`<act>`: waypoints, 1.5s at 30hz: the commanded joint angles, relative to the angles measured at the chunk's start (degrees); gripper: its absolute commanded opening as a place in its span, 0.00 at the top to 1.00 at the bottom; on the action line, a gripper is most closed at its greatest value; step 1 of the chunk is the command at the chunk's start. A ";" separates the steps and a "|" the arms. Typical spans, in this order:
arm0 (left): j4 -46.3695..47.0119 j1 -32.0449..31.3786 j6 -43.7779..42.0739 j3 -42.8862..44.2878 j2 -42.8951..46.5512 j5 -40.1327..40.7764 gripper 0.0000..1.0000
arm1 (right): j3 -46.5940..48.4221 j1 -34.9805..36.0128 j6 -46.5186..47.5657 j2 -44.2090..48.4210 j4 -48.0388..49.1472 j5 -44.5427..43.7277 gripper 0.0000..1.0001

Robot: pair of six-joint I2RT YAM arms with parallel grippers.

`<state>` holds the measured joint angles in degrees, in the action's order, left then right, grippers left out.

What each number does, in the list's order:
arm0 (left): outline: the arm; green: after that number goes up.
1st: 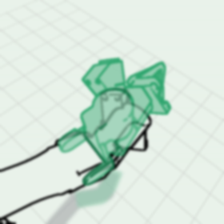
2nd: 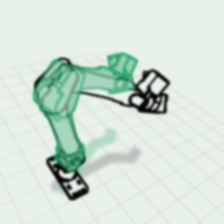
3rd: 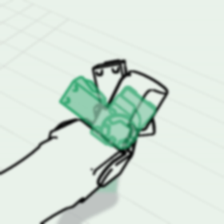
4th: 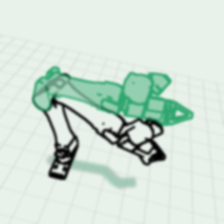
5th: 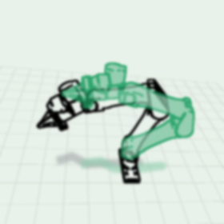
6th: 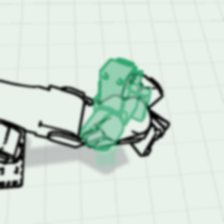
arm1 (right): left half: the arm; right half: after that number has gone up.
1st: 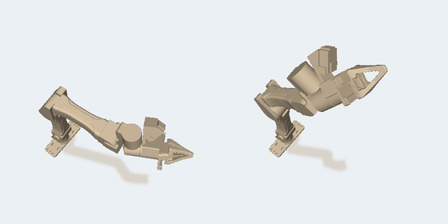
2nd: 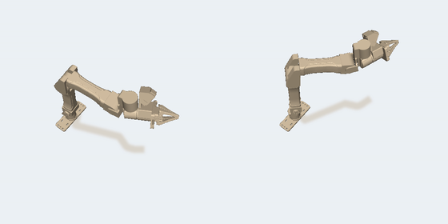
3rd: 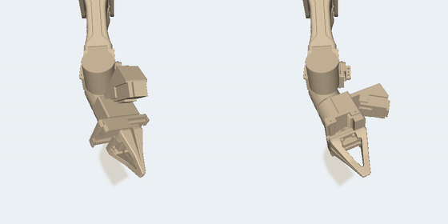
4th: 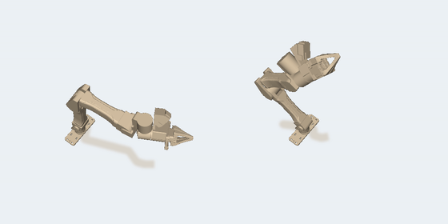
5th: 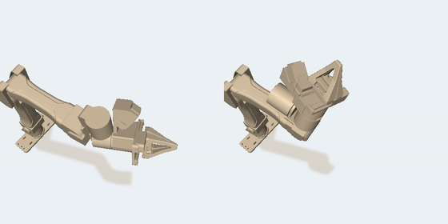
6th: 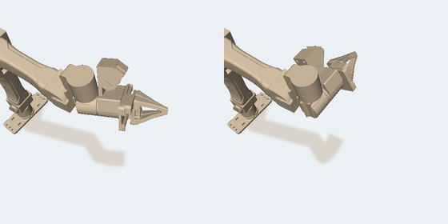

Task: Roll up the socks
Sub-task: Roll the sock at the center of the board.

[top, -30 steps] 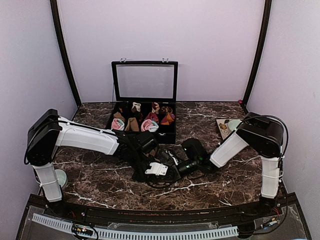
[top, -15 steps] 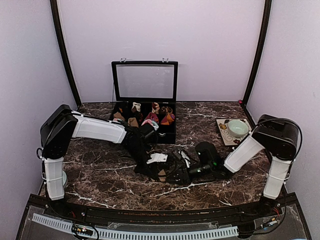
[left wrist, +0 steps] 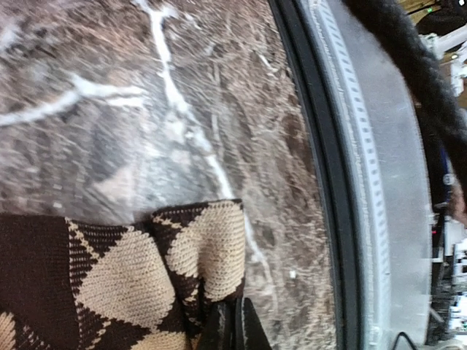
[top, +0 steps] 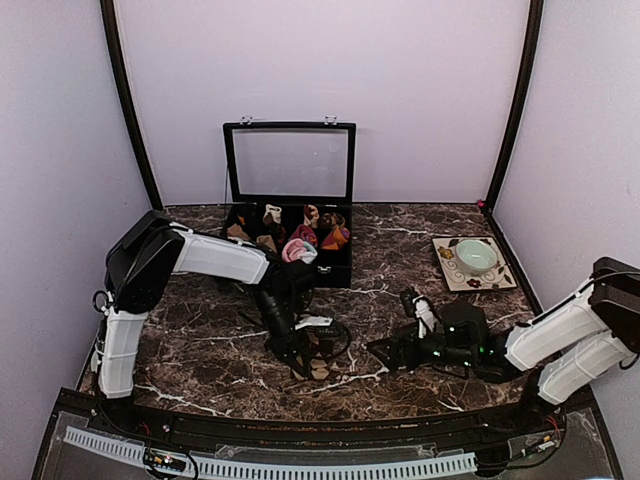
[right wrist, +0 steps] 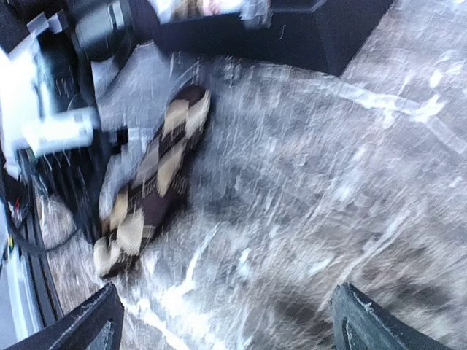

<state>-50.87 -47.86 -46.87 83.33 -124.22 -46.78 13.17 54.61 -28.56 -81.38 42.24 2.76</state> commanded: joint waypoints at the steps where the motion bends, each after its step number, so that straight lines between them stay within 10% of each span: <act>1: -9.63 -0.48 -2.07 0.90 -4.16 -2.08 1.00 | -3.54 -0.40 1.00 2.38 11.21 -3.41 0.01; 7: -7.38 -0.14 0.61 1.26 -5.32 -0.85 1.00 | 2.36 11.61 26.91 -3.91 2.45 -5.09 0.05; 12: -5.66 1.11 1.72 2.84 -5.62 1.12 1.00 | -1.47 14.07 33.91 -6.08 15.01 0.27 0.21; 18: -6.22 1.54 2.61 4.81 -8.01 2.01 1.00 | 7.71 15.10 43.15 -13.11 7.58 4.95 0.37; 37: -4.62 1.71 3.39 3.29 -8.05 3.10 1.00 | 21.47 15.00 52.85 -28.53 3.47 6.66 0.60; 45: -4.22 1.80 4.09 3.64 -7.13 3.53 0.88 | 24.19 14.38 51.53 -29.91 -3.62 6.69 1.00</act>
<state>-59.40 -46.46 -43.22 88.05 -129.84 -51.33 36.07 69.28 23.94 -109.71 44.95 9.56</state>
